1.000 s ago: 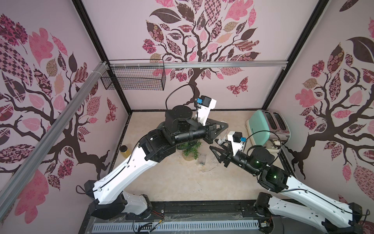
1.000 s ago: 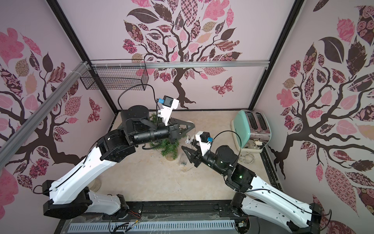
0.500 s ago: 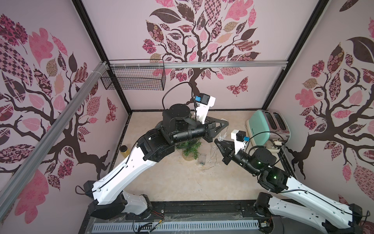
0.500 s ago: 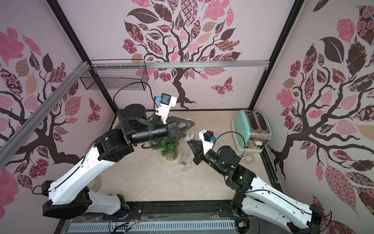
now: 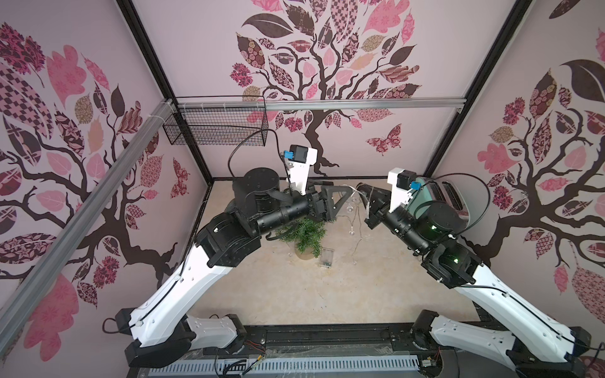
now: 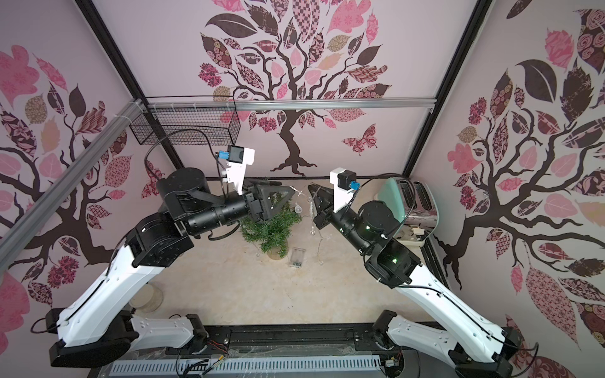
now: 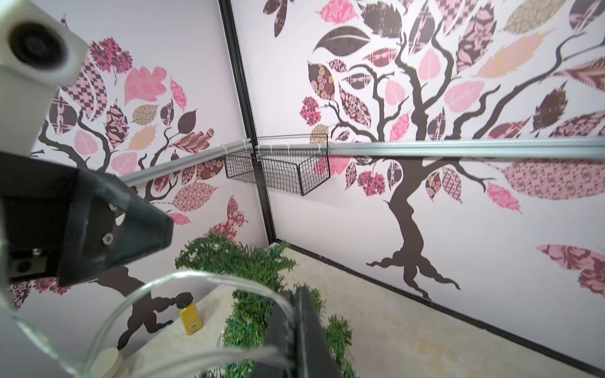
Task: Remove string lights from the small christmas tree
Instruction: Remove the light string from the Christmas tree.
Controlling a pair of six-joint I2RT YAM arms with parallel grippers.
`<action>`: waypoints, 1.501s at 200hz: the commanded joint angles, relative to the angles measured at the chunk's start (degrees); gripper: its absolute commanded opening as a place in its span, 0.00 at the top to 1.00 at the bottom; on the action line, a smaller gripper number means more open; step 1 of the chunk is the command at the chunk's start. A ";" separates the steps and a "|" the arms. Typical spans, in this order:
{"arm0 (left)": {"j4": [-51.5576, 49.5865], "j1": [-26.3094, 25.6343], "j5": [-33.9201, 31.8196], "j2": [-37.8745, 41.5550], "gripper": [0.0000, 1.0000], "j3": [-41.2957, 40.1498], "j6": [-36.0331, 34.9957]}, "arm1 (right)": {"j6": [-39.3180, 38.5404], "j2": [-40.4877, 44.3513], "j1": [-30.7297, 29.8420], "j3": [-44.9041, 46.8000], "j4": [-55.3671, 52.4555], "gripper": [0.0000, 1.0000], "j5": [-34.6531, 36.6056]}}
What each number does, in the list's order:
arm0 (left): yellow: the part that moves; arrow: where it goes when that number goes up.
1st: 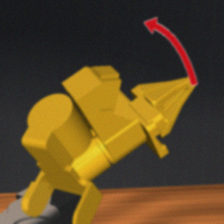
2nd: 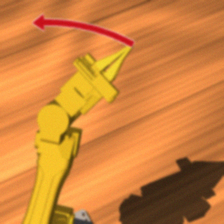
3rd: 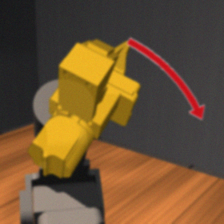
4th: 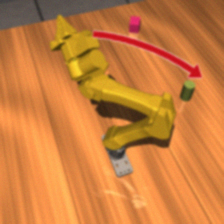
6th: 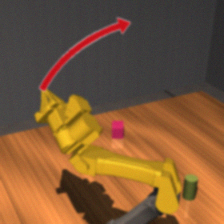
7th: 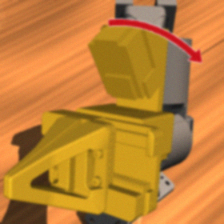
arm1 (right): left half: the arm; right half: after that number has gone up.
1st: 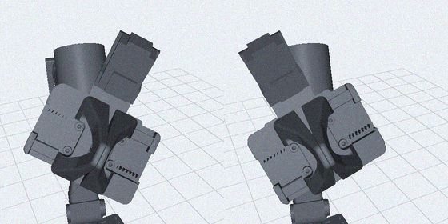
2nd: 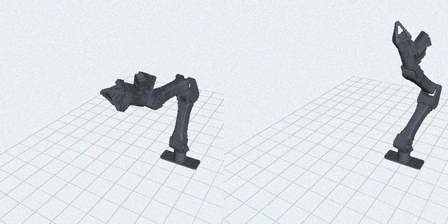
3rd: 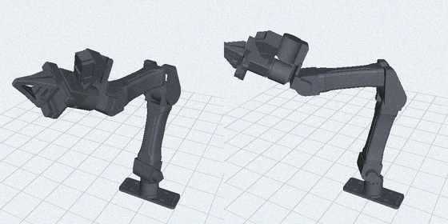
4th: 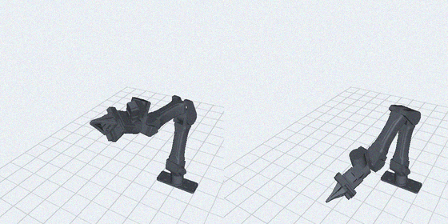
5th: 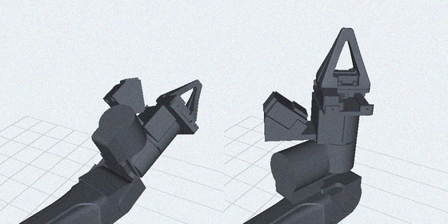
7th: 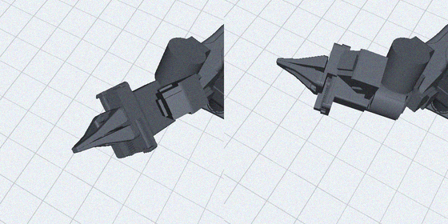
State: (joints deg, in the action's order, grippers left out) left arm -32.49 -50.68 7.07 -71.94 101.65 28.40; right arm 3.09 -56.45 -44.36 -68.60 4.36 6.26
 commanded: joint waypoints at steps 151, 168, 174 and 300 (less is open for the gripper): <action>-5.79 0.31 -24.29 17.41 0.17 -10.77 -15.18 | 0.87 -30.41 21.84 -39.85 -0.17 1.00 -14.16; -6.00 0.31 -25.80 17.12 0.17 -10.96 -16.37 | 2.33 -34.54 22.89 -44.15 -0.02 1.00 -15.89; -6.04 0.31 -26.49 16.95 0.17 -11.04 -16.88 | 2.72 -36.06 23.21 -45.77 -0.28 1.00 -16.46; 17.35 44.19 11.56 2.61 0.13 -16.72 -1.16 | 18.66 -65.55 24.83 -73.58 1.99 1.00 -37.57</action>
State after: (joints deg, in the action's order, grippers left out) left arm -27.03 -9.89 7.62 -66.22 86.72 21.65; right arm 15.44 -119.37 -19.68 -137.03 2.83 -24.91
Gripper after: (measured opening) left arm 0.870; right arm 0.049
